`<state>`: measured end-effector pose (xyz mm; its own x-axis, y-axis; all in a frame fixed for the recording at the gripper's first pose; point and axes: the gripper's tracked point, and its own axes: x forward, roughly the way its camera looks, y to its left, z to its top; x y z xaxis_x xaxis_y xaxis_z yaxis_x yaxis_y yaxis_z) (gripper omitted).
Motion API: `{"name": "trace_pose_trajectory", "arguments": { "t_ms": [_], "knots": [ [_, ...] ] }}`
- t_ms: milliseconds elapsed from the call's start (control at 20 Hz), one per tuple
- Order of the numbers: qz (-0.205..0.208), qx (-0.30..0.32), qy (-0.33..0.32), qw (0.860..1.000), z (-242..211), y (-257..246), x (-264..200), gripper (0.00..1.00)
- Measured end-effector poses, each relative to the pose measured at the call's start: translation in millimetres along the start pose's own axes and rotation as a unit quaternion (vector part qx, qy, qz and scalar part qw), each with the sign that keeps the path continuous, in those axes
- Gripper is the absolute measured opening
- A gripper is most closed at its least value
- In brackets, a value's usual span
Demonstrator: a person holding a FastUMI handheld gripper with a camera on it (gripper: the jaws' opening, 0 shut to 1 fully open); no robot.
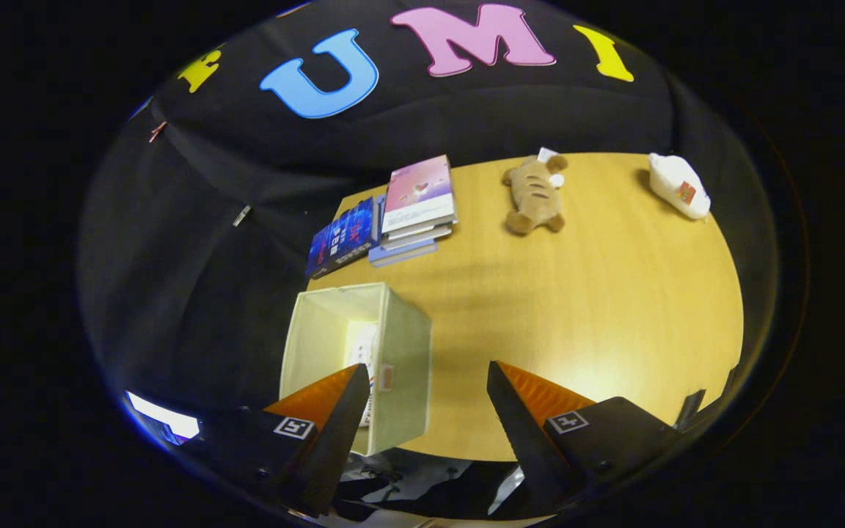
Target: Open the storage box then place both shoes into the box .Put the left shoe in first, then the right shoe, with the right side of both shoes facing outward in a uniform manner.
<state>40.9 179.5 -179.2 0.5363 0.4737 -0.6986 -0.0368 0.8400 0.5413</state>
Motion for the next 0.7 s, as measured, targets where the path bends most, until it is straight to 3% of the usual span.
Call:
{"name": "trace_pose_trajectory", "arguments": {
  "t_ms": [400, 550, 700],
  "knots": [
    [-0.087, -0.100, -0.114, 0.985, 31, -78, -37, 0.99],
    [-0.107, -0.130, -0.173, 0.970, 46, -90, -53, 0.99],
    [-0.120, -0.163, -0.246, 0.948, 67, -90, -80, 0.99]
  ]
}}
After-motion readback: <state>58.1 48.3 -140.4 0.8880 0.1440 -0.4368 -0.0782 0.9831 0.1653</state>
